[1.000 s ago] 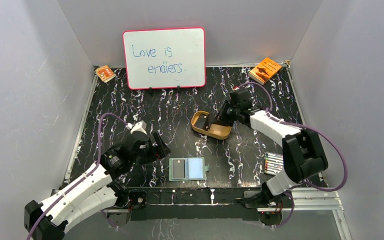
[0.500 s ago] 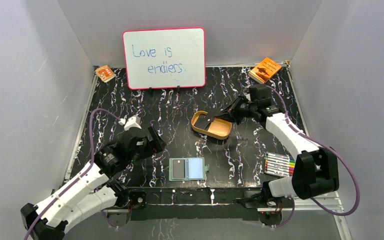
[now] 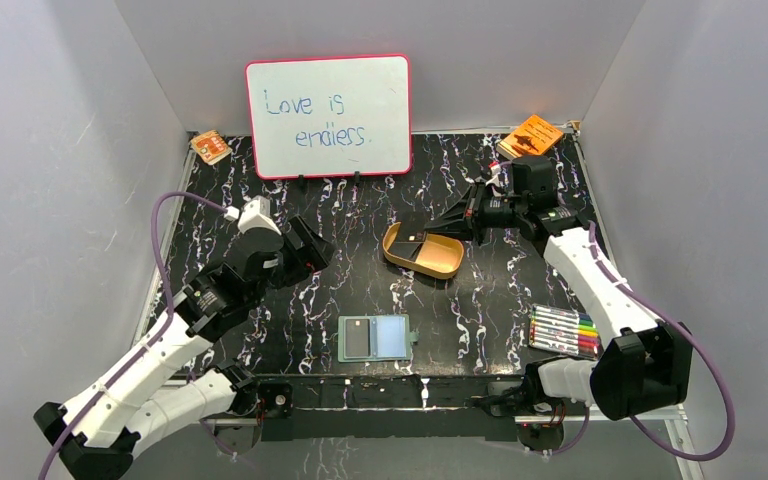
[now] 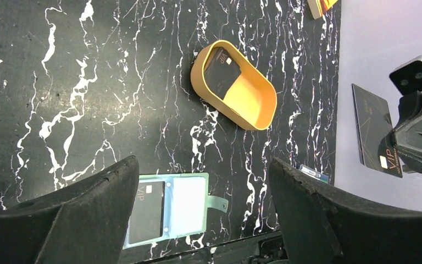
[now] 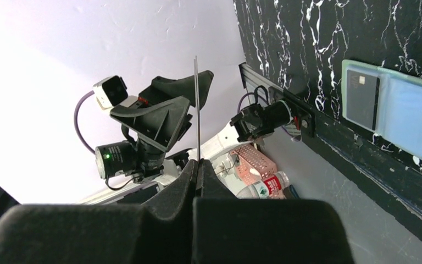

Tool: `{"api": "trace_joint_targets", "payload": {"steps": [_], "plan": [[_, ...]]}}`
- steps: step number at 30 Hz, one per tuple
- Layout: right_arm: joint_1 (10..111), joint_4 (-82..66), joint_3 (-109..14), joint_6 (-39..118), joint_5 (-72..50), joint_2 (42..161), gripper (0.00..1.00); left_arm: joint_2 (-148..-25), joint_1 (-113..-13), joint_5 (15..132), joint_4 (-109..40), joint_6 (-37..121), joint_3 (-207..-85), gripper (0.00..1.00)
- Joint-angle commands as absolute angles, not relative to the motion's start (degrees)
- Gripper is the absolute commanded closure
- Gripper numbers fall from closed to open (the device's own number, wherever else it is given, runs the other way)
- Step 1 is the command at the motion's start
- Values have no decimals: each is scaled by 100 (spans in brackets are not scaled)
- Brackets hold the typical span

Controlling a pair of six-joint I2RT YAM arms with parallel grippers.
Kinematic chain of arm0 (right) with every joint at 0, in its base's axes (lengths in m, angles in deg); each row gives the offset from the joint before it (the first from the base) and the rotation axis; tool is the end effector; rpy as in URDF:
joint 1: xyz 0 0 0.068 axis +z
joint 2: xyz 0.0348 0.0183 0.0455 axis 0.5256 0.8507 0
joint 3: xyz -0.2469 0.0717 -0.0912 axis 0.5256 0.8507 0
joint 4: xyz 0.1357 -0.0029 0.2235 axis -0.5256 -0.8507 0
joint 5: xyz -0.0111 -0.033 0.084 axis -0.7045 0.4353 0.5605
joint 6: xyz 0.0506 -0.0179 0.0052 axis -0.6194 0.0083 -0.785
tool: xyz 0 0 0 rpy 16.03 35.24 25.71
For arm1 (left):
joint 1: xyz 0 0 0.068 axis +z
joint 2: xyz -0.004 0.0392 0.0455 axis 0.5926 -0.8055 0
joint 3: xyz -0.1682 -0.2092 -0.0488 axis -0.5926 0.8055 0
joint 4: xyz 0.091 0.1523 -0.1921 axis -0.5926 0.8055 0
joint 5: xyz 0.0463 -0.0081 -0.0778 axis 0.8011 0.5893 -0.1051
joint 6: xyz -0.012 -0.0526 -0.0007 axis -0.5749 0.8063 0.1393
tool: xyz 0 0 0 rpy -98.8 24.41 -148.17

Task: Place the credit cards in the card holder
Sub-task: Pick up the credit card from the storage box.

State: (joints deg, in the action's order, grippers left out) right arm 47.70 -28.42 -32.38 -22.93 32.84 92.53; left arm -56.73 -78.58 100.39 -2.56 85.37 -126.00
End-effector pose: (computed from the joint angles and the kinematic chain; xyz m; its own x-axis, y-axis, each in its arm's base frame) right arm 0.2546 0.1019 0.3229 -0.9352 0.3396 0.1001 0.2040 0.2858 0.9363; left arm 0.1353 -0.1078 0.3444 -0.5215 -0.5711 -0.6340 -0.0018 0.7437 -0.6685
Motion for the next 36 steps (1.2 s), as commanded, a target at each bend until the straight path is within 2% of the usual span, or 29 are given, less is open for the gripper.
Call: {"api": "trace_joint_targets", "payload": {"steps": [1, 11, 19, 24, 36], "plan": [[4772, -2845, -3457, -2367, 3661, 9062, 100, -5724, -7875, 9997, -361, 8502, -12874, 15], [4848, -2035, -3102, -2059, 4136, 8985, 100, -5628, -7877, 8978, -1411, 8728, -12464, 11], [5091, -574, -2999, -1066, 4766, 8576, 100, -5308, -7876, 7517, -3640, 8720, -11644, 11], [5176, -472, -3140, -705, 4947, 8446, 100, -5219, -7876, 7133, -4566, 8650, -11514, 11], [5276, 253, -2898, -1123, 5146, 8347, 100, -5699, -7872, 6391, -5291, 8474, -11712, 13]]}}
